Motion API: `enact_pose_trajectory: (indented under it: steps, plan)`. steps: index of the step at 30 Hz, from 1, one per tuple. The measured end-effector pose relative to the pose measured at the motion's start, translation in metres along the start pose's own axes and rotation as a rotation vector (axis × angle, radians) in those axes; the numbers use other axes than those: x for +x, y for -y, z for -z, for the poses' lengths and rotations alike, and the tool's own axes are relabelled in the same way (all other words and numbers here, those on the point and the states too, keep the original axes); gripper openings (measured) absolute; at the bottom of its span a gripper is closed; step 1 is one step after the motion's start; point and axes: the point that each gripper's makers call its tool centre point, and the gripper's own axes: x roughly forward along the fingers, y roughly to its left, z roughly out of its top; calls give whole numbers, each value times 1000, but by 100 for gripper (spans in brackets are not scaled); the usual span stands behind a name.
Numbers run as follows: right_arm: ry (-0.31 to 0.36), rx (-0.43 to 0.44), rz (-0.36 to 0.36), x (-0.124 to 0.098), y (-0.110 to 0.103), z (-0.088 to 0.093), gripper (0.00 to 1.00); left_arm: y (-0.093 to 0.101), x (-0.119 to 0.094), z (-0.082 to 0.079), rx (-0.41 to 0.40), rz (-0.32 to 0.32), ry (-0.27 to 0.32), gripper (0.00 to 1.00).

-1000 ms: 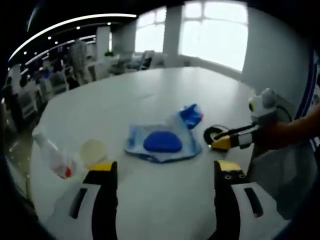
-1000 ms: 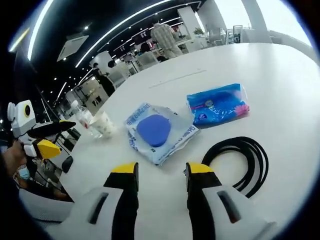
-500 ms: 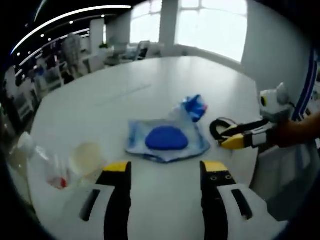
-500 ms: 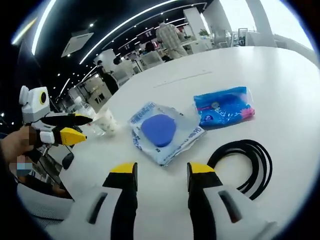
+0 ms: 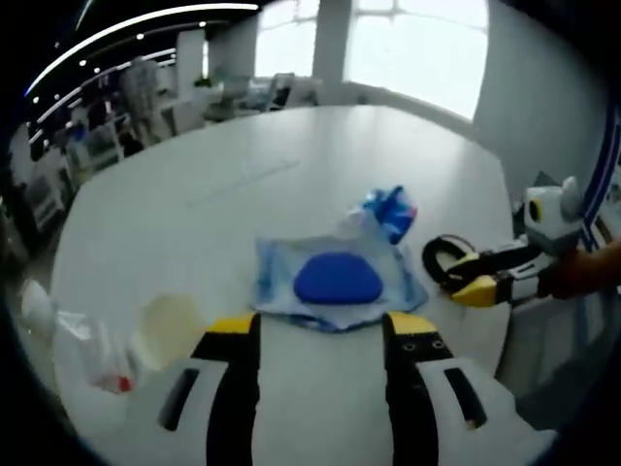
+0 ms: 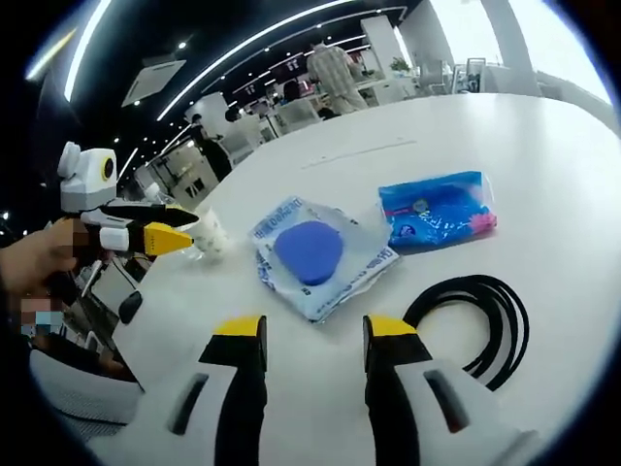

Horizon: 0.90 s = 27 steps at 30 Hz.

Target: Arrange the tabletop items into an orderly group along one side of the table until the central work area is clear of visible clutter.

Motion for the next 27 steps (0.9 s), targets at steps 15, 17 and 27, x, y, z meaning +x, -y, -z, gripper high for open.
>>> enact_pose_trajectory:
  steps: [15, 17, 27]
  plan:
    - [6, 22, 0, -1, 5, -1, 38, -12, 28, 3, 9, 14, -85, 43]
    - [6, 25, 2, -1, 6, -1, 39, -13, 30, 3, 6, 18, -85, 43]
    - [15, 7, -4, 0, 3, -3, 41, -22, 36, 1, -18, 8, -80, 43]
